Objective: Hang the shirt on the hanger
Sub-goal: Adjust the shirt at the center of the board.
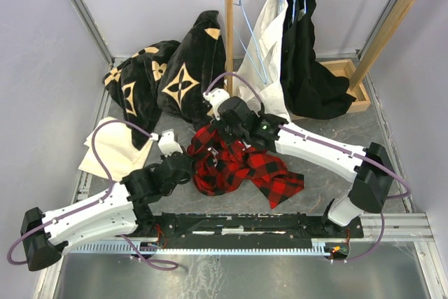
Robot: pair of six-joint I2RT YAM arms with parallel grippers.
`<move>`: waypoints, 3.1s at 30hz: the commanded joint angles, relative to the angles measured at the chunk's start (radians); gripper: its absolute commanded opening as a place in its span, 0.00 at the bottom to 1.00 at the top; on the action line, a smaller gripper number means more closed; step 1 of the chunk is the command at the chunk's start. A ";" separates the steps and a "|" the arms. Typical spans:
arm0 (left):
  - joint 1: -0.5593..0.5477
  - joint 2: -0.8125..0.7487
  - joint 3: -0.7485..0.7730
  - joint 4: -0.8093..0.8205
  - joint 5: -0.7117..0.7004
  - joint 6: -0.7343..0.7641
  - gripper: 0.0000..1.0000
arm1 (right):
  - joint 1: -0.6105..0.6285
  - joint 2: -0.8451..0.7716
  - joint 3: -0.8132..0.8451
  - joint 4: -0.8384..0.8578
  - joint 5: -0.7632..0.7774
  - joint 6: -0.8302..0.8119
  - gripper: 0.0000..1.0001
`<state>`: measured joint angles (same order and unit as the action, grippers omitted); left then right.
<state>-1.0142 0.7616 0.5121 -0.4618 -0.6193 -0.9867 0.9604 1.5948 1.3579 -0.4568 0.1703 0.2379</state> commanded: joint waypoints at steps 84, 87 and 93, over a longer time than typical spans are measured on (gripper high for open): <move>0.035 0.472 1.699 -0.033 -0.023 1.180 0.03 | 0.275 -0.244 0.857 0.135 0.308 -0.601 0.00; 0.034 0.528 1.799 0.023 0.000 1.226 0.03 | 0.274 -0.186 1.003 0.098 0.286 -0.636 0.00; 0.035 0.498 1.761 0.034 0.012 1.193 0.03 | 0.274 -0.208 0.995 0.023 0.282 -0.608 0.00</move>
<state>-0.9974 1.3319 2.2761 -0.5114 -0.5106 0.1505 1.2373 1.4761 2.3535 -0.4507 0.4221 -0.3641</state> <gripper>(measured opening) 0.061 0.017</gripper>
